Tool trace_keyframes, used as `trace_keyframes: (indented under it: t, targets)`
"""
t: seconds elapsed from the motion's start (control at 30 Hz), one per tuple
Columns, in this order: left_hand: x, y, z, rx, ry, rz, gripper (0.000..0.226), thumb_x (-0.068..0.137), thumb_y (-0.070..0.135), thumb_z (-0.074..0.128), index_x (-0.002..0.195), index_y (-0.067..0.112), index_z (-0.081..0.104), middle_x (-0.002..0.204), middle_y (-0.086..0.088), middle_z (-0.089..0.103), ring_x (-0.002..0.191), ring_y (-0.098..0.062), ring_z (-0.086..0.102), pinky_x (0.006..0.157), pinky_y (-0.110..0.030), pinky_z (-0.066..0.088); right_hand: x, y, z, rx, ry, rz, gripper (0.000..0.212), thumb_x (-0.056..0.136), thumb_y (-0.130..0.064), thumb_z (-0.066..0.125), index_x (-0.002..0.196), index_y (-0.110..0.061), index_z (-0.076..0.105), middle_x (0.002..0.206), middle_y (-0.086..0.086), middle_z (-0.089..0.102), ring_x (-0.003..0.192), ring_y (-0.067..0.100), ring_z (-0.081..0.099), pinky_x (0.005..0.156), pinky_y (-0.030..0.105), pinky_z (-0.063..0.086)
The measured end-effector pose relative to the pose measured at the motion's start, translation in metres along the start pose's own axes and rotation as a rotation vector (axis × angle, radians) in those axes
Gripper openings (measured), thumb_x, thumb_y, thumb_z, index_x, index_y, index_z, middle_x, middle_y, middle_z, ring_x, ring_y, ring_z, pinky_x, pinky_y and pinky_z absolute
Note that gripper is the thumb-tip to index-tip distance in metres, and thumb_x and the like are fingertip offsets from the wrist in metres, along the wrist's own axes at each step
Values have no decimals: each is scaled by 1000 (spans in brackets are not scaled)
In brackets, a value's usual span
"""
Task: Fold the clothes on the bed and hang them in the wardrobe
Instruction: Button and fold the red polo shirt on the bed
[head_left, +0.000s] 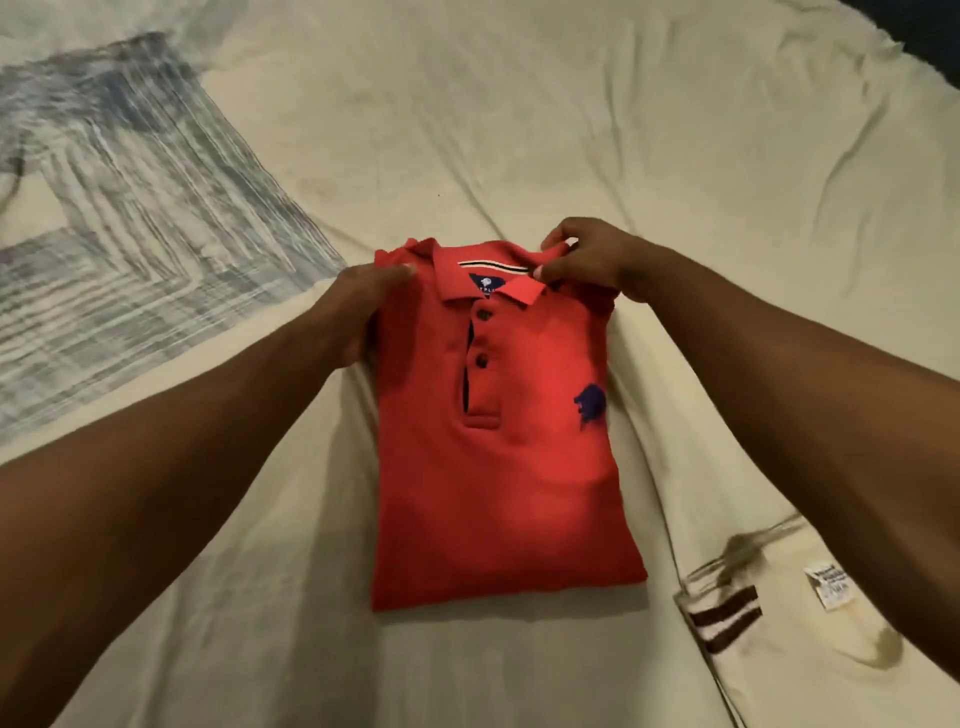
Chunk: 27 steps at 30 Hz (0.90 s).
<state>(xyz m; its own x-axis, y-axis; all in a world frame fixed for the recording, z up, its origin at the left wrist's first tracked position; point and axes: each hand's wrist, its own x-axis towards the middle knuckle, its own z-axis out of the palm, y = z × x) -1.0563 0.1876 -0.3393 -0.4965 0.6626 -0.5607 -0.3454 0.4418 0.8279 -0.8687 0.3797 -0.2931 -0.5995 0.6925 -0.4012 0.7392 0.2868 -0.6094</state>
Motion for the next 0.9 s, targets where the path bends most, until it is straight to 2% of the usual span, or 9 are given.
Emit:
trace_keyframes:
  t: [0.07, 0.13, 0.2, 0.33, 0.4, 0.5, 0.67, 0.8, 0.9]
  targets:
    - [9, -4, 1, 20, 33, 27, 36, 87, 29, 71, 120, 14, 69, 109, -9, 73, 100, -26, 68, 89, -39, 54, 13, 13, 11, 42, 32, 19, 32, 82, -17, 79, 109, -18, 63, 106, 9, 67, 87, 21, 60, 69, 31, 52]
    - [13, -6, 2, 25, 71, 115, 25, 92, 19, 67, 116, 13, 70, 100, -8, 73, 89, -23, 68, 81, -34, 55, 21, 19, 13, 81, 110, 4, 29, 76, -18, 78, 100, -25, 65, 105, 11, 70, 92, 27, 66, 84, 41, 57]
    - [13, -6, 3, 64, 125, 203, 23, 89, 22, 69, 111, 15, 72, 95, -6, 74, 87, -21, 69, 83, -36, 58, 23, 15, 10, 103, 179, -42, 36, 73, -25, 78, 106, -28, 66, 101, 6, 68, 93, 28, 66, 84, 39, 55]
    - [-3, -16, 5, 99, 293, 207, 48, 62, 55, 67, 101, 27, 66, 103, -9, 72, 91, -25, 68, 82, -44, 57, -3, 12, 20, -8, 344, -84, 60, 84, -38, 71, 138, -28, 47, 127, 2, 61, 114, 22, 59, 98, 42, 46]
    - [-27, -25, 10, 54, 358, 164, 52, 58, 60, 65, 101, 32, 57, 107, -7, 69, 97, -26, 68, 87, -47, 57, -39, 22, 35, 26, 483, -74, 60, 87, -37, 66, 141, -23, 44, 134, 3, 57, 121, 22, 56, 100, 41, 44]
    - [-70, -46, 16, 6, 336, 84, 66, 60, 61, 67, 116, 30, 48, 114, -3, 66, 106, -28, 66, 88, -42, 52, -112, 42, 68, 152, 611, 43, 54, 91, -33, 63, 139, -19, 44, 132, 5, 57, 116, 22, 57, 94, 34, 44]
    - [-128, -80, 18, -23, 303, 34, 69, 63, 56, 71, 121, 28, 44, 118, -4, 64, 101, -22, 65, 85, -41, 51, -219, 65, 119, 223, 455, 282, 47, 92, -36, 64, 133, -20, 45, 110, 2, 64, 106, 26, 61, 89, 37, 46]
    - [-173, -114, 17, 103, 300, -59, 34, 85, 36, 74, 109, 23, 53, 108, -7, 68, 90, -24, 66, 71, -33, 48, -255, 67, 130, 317, 388, 349, 34, 92, -35, 67, 120, -21, 53, 98, -4, 62, 99, 23, 63, 87, 36, 49]
    - [-196, -125, 20, 217, 216, -107, 29, 86, 31, 73, 110, 19, 60, 104, -6, 69, 91, -24, 68, 75, -35, 55, -260, 68, 134, 316, 362, 348, 25, 91, -33, 68, 110, -19, 60, 100, 1, 69, 97, 24, 64, 90, 43, 51]
